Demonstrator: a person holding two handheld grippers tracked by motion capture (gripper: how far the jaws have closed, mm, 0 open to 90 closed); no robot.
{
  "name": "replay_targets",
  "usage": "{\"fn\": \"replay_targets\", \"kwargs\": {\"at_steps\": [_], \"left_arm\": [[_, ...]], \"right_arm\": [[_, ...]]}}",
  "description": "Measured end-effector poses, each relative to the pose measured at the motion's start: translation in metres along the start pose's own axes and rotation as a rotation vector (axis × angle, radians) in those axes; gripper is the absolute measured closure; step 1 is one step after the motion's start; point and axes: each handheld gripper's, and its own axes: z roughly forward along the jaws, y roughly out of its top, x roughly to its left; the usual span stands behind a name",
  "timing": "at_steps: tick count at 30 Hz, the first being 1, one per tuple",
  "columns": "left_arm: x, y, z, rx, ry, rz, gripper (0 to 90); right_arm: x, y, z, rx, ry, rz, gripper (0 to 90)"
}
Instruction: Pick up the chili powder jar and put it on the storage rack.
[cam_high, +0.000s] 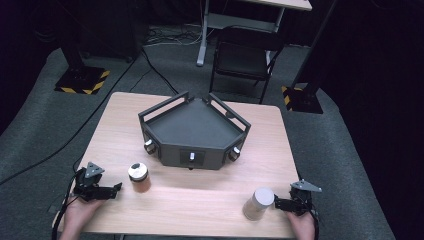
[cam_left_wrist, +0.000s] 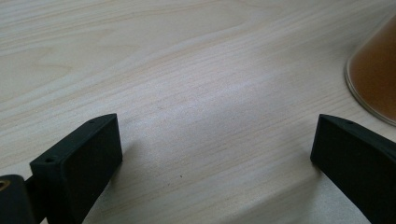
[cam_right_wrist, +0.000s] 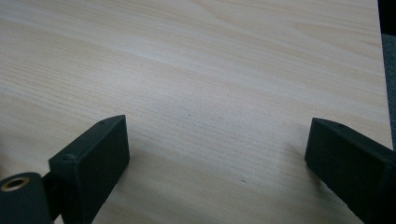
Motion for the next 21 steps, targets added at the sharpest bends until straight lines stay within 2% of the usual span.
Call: {"fn": "replay_targets", "kwargs": {"at_steps": [15,21], "left_arm": [[0.0017,-0.0001,0.0000,-0.001,-0.009,0.002,1.9],[0.0071,-0.0031,-0.0024,-0.011,-0.030,-0.001,3.6]], "right_arm": [[0.0001,0.0001,0.0000,0.000,0.000,0.000,5.7],[0.0000,0.0001,0.0000,0.000,0.000,0.000,5.7]]}}
